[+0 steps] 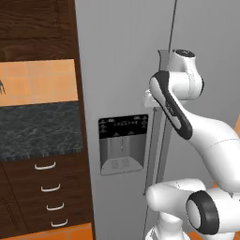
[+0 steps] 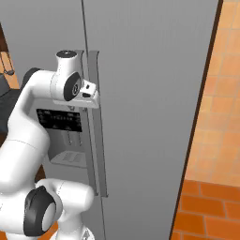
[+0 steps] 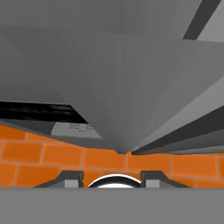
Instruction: Take the strawberry from the fridge and place it on top of the pancake, located on the dining counter.
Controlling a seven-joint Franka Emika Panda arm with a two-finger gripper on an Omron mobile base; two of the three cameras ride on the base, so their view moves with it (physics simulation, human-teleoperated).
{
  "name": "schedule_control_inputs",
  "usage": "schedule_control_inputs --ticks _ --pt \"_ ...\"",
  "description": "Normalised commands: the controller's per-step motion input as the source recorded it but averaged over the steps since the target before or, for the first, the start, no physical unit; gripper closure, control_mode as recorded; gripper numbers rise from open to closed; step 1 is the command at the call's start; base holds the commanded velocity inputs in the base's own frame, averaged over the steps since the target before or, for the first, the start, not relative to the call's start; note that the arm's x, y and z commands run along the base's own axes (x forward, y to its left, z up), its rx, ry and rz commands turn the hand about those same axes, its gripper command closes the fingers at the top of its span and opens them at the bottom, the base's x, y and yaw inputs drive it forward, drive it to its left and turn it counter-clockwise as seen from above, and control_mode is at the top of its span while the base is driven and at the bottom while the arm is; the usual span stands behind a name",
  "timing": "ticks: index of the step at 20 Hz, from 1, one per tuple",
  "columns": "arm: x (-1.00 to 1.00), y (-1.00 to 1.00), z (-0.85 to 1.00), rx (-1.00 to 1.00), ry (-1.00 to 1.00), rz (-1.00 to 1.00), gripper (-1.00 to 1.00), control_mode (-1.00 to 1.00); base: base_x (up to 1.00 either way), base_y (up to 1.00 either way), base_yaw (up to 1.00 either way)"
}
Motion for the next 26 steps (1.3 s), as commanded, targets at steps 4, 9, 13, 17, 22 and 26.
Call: schedule_control_inputs --ticks 4,9,13,17,22,26 --pt "0.00 0.00 0.00 0.00 0.00 0.00 -1.00 1.00 0.00 0.00 0.00" --pt "0.00 0.00 0.00 0.00 0.00 0.00 -1.00 1.00 -0.48 -0.08 0.00" --pt "0.00 0.00 0.00 0.00 0.00 0.00 -1.00 1.00 -0.69 -0.13 0.00" --pt "0.00 0.00 0.00 0.00 0.00 0.00 -1.00 1.00 -0.61 -0.12 0.00" --pt "0.00 0.00 0.00 0.00 0.00 0.00 -1.00 1.00 -0.45 -0.20 -0.01" --pt "0.00 0.00 0.00 0.00 0.00 0.00 -1.00 1.00 -0.04 -0.41 0.00"
